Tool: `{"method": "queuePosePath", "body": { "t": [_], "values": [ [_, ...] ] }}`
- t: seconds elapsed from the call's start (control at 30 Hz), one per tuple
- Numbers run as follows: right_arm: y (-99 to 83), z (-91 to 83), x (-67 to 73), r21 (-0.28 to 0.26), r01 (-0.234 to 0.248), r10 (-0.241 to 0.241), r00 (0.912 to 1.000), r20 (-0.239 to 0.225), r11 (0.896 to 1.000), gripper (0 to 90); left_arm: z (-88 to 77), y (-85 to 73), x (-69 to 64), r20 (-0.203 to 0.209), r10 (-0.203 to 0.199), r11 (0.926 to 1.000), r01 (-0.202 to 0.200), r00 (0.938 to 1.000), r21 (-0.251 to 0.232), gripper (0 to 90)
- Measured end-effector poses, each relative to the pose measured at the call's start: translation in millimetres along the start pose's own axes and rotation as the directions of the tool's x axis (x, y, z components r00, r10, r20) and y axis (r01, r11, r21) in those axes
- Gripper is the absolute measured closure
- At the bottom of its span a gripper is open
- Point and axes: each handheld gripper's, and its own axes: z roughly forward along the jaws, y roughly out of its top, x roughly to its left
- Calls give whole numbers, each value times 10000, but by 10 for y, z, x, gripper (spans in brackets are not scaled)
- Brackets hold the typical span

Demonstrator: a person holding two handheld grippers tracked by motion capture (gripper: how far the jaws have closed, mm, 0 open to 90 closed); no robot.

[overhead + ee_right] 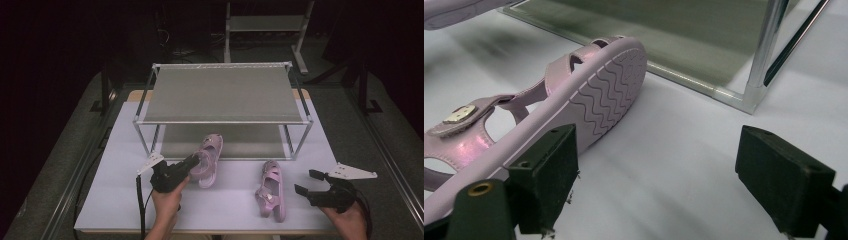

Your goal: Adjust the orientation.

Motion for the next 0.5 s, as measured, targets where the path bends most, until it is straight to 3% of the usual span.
{"method": "queuePosePath", "body": {
  "t": [0.2, 0.37, 0.5],
  "values": [
    [-9, -1, -15, 10, -2, 3, 10000, -55, 10000, 168, 167, 4, 81, -355, -171, 9993, 159, 9992, -337, 827],
    [-9, 0, -18, -34, -6, 6, 10000, -73, 10000, 168, 346, -5, 157, -371, -376, 9978, 355, 9986, -556, 827],
    [-17, 5, -24, -40, -49, 49, 10000, -86, 10000, 168, 472, -15, 214, -404, -489, 9981, 473, 9980, -402, 827]
  ]
}}
